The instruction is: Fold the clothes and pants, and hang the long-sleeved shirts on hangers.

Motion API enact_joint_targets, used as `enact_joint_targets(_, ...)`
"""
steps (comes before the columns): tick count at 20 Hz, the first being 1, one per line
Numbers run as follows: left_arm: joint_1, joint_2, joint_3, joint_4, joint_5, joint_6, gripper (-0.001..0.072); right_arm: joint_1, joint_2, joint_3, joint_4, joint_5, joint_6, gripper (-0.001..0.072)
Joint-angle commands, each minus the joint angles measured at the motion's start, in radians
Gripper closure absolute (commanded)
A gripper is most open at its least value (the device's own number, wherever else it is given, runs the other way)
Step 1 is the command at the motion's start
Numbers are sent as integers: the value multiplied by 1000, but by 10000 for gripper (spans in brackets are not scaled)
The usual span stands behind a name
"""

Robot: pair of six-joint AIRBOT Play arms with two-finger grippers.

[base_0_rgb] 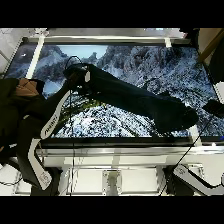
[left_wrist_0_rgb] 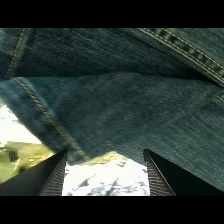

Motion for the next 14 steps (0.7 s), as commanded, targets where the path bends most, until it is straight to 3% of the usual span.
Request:
enact_joint_targets(1, 31, 43, 0, 99, -58, -31, 163, 0, -1, 0, 0, 3, -6, 364)
enact_joint_targets(6, 58, 179, -25, 354, -305, -87, 175, 0, -1, -1, 0, 3, -17, 364)
enact_joint_targets(8, 36, 258, -129, 431, -359, -146, 362, 0, -1, -3, 0, 7, -19, 363)
enact_joint_targets(9, 19, 307, -206, 435, -366, -180, 378, 0, -1, -3, 0, 16, -20, 364)
enact_joint_targets(12, -58, 505, -508, 521, -377, -332, 378, 0, -1, -3, 0, 31, -41, 364)
enact_joint_targets(14, -89, 662, -708, 560, -380, -490, 379, 0, -1, -3, 1, 26, -41, 363)
